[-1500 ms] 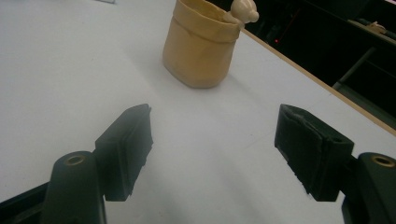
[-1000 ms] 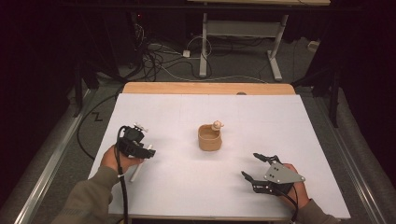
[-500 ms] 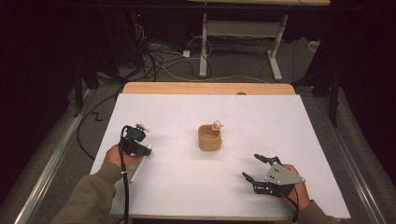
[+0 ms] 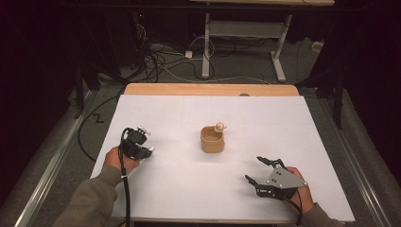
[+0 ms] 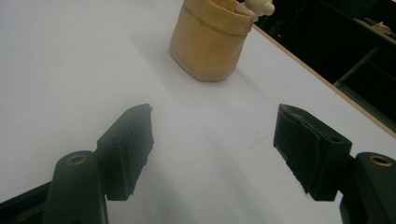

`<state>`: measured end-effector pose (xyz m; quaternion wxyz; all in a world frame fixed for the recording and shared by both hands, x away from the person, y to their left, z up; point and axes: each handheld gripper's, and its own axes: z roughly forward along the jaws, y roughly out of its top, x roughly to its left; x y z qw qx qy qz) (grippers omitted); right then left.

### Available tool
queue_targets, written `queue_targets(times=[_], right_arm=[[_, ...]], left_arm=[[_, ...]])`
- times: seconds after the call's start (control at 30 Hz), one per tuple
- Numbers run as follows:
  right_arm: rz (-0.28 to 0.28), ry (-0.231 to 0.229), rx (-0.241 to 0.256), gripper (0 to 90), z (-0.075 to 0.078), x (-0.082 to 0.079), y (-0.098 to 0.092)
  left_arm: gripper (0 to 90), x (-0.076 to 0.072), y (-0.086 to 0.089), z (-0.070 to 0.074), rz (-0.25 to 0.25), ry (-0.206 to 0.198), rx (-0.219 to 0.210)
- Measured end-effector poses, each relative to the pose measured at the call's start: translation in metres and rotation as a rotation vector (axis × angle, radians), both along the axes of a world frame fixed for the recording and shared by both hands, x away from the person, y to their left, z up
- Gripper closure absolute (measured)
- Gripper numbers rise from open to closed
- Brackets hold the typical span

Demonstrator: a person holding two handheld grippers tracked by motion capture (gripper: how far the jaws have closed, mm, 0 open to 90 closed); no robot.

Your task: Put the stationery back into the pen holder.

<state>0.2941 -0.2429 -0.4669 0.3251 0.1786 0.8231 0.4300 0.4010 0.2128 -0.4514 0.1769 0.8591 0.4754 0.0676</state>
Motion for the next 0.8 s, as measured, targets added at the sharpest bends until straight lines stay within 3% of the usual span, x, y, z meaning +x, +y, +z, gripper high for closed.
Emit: queue_targets(times=[0.1,0.23,0.4,0.57,0.7,0.8], right_arm=[[0.0,-0.005,0.003,28.6,0.001,0.0,-0.001],[-0.002,-0.002,0.006,28.6,0.001,0.0,-0.001],[0.002,-0.005,0.006,28.6,0.001,0.0,-0.001],[-0.003,-0.007,0.012,28.6,0.001,0.0,-0.002],[0.007,-0.041,0.047,29.7,0.004,-0.002,-0.003],[-0.001,-0.039,0.05,29.5,0.004,-0.002,-0.004]], left_arm=[[75.5,-0.006,0.0,0.005,-0.018,-0.055,0.013],[75.4,-0.016,0.003,0.015,-0.013,-0.139,-0.01],[75.5,-0.03,0.007,0.035,-0.008,-0.273,-0.02],[75.4,-0.04,0.013,0.055,0.002,-0.377,-0.088],[75.5,-0.047,0.014,0.065,0.006,-0.462,-0.155],[75.4,-0.05,0.013,0.069,-0.008,-0.514,-0.202]])
